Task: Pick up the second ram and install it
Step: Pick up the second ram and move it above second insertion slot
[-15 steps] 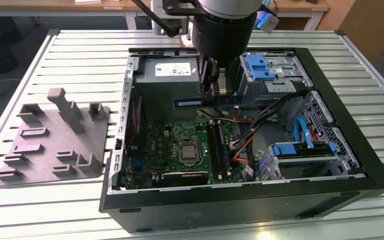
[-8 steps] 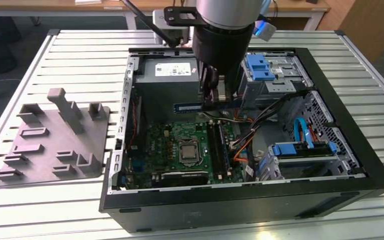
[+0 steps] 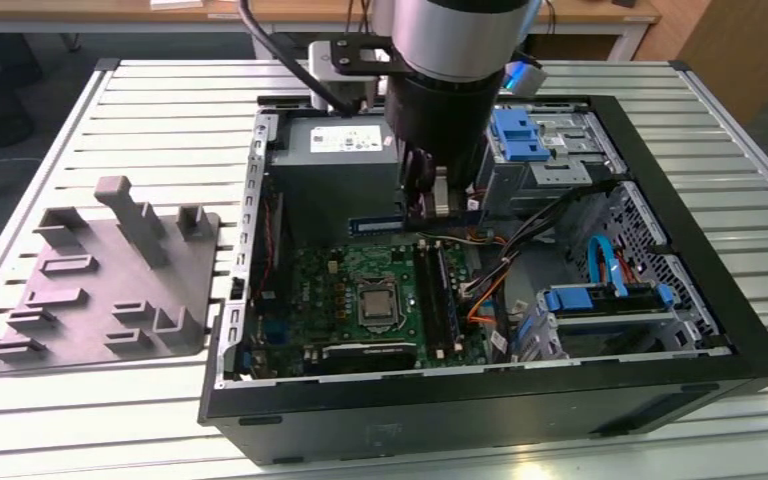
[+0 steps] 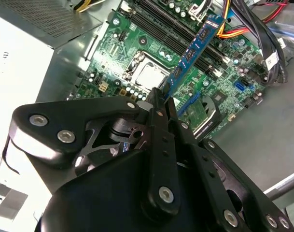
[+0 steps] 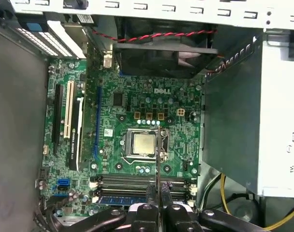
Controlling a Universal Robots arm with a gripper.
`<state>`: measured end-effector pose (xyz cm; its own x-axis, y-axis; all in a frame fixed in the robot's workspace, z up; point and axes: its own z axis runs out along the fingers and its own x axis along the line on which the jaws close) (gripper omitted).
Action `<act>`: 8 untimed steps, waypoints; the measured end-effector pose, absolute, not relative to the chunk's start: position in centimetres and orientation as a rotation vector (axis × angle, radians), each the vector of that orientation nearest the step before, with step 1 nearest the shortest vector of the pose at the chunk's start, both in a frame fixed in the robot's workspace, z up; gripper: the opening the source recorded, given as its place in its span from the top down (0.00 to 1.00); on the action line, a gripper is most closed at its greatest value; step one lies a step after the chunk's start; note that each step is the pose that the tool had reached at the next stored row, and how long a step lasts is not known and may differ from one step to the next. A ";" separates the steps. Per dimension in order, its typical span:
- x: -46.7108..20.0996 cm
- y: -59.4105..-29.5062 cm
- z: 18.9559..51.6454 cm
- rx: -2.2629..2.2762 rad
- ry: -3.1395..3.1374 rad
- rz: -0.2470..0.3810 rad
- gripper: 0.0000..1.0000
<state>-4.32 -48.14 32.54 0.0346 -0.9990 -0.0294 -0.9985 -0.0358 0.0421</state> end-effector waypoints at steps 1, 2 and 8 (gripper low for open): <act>-4.3 -48.3 32.4 2.252 -2.174 -0.079 0.86; -4.3 -48.4 32.2 2.252 -2.174 -0.079 0.86; -4.3 -48.9 31.3 2.252 -2.175 -0.079 0.86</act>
